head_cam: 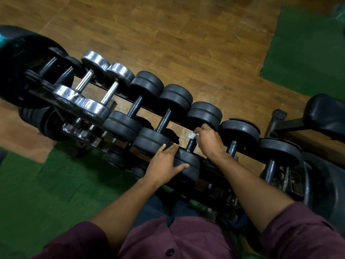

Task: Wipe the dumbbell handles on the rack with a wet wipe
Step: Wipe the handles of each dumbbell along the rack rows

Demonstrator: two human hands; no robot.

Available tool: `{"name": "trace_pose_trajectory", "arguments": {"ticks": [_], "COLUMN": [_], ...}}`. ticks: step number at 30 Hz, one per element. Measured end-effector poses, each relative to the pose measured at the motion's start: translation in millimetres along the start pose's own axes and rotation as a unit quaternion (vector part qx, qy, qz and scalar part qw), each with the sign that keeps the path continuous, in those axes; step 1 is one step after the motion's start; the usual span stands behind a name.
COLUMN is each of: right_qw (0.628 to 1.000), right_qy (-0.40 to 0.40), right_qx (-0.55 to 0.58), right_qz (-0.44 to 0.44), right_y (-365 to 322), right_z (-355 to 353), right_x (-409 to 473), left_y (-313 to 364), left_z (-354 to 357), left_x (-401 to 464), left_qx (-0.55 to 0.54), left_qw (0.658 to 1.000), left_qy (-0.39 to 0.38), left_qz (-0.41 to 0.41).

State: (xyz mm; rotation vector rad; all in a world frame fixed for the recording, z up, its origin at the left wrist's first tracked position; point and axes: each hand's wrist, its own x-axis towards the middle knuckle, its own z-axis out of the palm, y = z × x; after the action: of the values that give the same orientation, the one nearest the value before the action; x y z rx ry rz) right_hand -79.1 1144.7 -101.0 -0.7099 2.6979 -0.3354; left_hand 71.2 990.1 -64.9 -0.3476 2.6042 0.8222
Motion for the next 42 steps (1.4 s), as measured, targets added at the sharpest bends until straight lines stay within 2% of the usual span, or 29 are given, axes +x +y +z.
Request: {"name": "trace_pose_trajectory", "arguments": {"ticks": [6, 8, 12, 15, 18, 20, 22, 25, 29, 31, 35, 39, 42], "right_qw": [0.978, 0.973, 0.992, 0.997, 0.991, 0.966, 0.937, 0.920, 0.946, 0.943, 0.904, 0.843, 0.849], "right_qy": [-0.098, -0.104, -0.005, 0.026, 0.071, 0.092, 0.089, 0.096, 0.093, 0.070, -0.002, 0.015, -0.031], "right_qx": [-0.019, -0.043, -0.097, -0.071, 0.031, 0.132, 0.213, 0.259, 0.199, 0.199, 0.256, 0.342, 0.343], "right_qz": [-0.184, -0.200, -0.083, -0.013, 0.107, 0.202, 0.262, 0.280, 0.238, 0.258, 0.342, 0.415, 0.401], "right_y": [-2, -4, -3, -11, -17, -17, -16, -16, -19, -21, -16, -13, -24], "right_z": [-3, -2, 2, 8, 16, 19, 17, 12, 12, 12, 5, 2, 0], "right_x": [-7, -6, 5, 4, -3, -10, -12, -3, 0, -5, -3, 4, 0], "left_y": [-9, -13, -22, -24, -28, -29, -30, -30, -31, -32, -34, -33, -33], "left_z": [-4, -7, -12, -13, -15, -16, -16, -16, -18, -17, -14, -14, -15], "left_x": [5, 8, 13, 13, 16, 17, 17, 17, 17, 17, 18, 18, 18], "left_qx": [0.033, 0.040, 0.057, 0.061, 0.070, 0.075, 0.079, 0.080, 0.083, 0.082, 0.082, 0.086, 0.088], "left_qw": [0.999, 0.998, 0.994, 0.992, 0.989, 0.988, 0.987, 0.986, 0.985, 0.985, 0.985, 0.985, 0.985], "left_qy": [-0.009, -0.021, -0.060, -0.067, -0.066, -0.066, -0.065, -0.065, -0.067, -0.065, -0.067, -0.071, -0.069], "left_qz": [0.038, 0.050, 0.077, 0.090, 0.109, 0.117, 0.123, 0.131, 0.137, 0.138, 0.136, 0.134, 0.132]}}
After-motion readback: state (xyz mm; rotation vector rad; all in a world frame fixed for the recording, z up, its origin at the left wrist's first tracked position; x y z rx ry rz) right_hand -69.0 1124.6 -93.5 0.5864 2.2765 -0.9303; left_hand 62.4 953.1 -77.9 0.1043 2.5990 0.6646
